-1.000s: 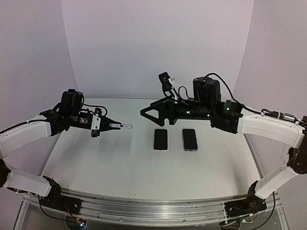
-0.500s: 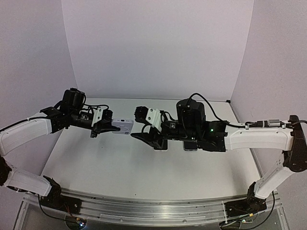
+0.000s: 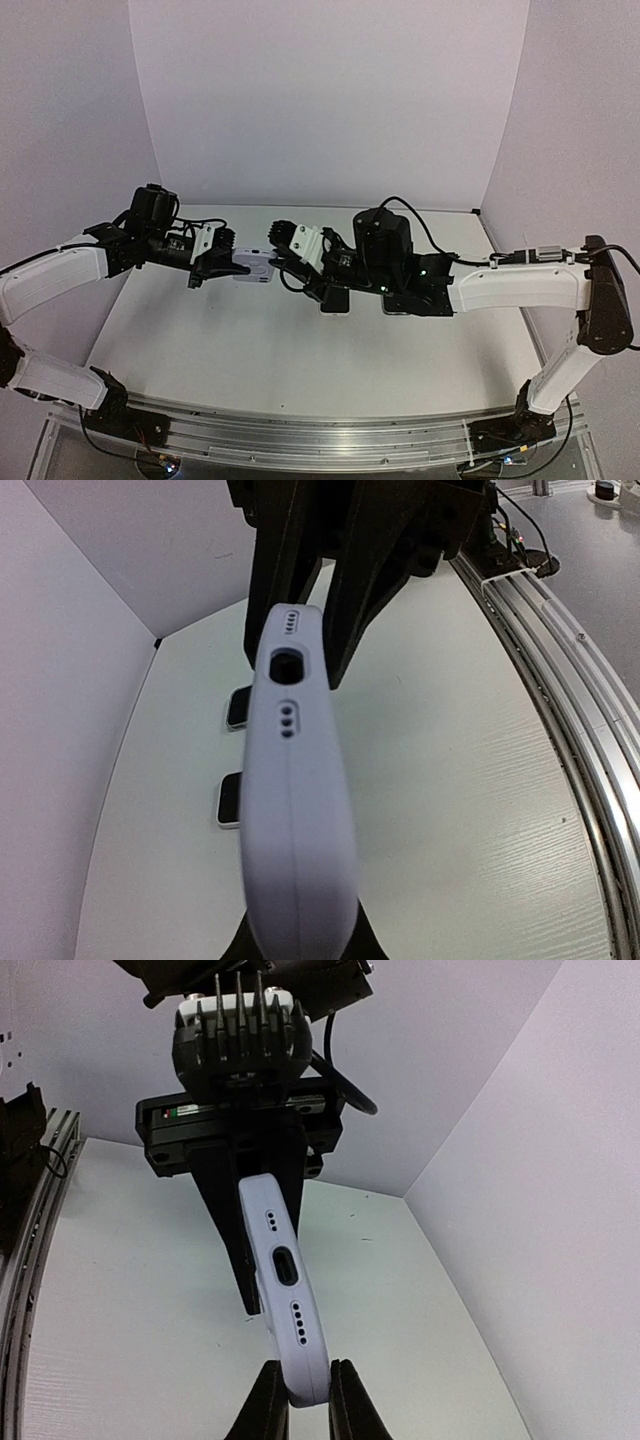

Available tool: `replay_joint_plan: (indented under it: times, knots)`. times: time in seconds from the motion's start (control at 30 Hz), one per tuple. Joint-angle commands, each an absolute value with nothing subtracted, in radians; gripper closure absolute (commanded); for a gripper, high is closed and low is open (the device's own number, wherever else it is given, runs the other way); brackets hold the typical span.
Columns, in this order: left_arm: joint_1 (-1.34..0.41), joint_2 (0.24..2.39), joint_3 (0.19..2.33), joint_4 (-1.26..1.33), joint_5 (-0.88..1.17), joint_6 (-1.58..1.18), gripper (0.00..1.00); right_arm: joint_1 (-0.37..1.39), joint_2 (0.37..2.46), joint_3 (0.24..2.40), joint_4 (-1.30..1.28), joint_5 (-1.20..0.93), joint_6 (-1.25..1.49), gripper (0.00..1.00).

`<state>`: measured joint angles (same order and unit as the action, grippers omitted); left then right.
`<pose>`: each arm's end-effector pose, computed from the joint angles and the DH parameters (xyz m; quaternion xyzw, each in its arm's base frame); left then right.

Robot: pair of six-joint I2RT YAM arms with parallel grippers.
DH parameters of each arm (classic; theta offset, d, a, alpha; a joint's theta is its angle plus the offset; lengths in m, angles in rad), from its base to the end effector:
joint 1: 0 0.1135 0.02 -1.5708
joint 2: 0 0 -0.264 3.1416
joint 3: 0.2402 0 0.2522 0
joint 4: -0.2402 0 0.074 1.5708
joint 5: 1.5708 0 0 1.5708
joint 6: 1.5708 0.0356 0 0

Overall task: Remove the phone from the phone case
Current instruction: Remove the phone case from the phone.

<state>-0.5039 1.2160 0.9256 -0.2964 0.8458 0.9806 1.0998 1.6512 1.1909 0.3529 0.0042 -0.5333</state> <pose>0.2161 -0.1496 0.2944 0.6862 0.4613 -0.2498 0.5040 0.1800 0.3531 0.3098 -0.5413 0.5105 0.1852 0.6419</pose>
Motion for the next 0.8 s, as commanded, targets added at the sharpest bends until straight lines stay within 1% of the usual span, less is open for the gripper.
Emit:
replay_joint_plan:
  times: [0.0,0.07,0.23,0.37,0.47,0.53,0.63,0.77]
  knots:
    - [-0.506,1.224,1.010,-0.170,0.831,0.809,1.00,1.105,1.658,1.235,0.391,0.063,-0.527,0.96]
    - [-0.506,1.244,1.042,-0.144,0.780,0.665,1.00,1.106,1.666,1.235,0.417,0.127,-0.502,1.00]
    - [-0.506,1.288,1.116,-0.170,0.742,0.324,1.00,1.110,1.709,1.240,0.493,0.292,-0.457,1.00]
    - [-0.508,1.318,1.145,-0.202,0.686,0.083,1.00,1.122,1.778,1.296,0.500,0.421,-0.445,1.00]
    - [-0.508,1.345,1.167,-0.227,0.604,-0.056,1.00,1.140,1.828,1.334,0.501,0.451,-0.453,1.00]
    - [-0.508,1.351,1.174,-0.223,0.565,-0.092,1.00,1.149,1.845,1.342,0.501,0.421,-0.448,1.00]
    - [-0.508,1.351,1.169,-0.194,0.559,-0.065,1.00,1.152,1.846,1.329,0.503,0.312,-0.423,1.00]
    - [-0.508,1.357,1.164,-0.179,0.560,0.014,1.00,1.151,1.821,1.292,0.505,0.062,-0.419,1.00]
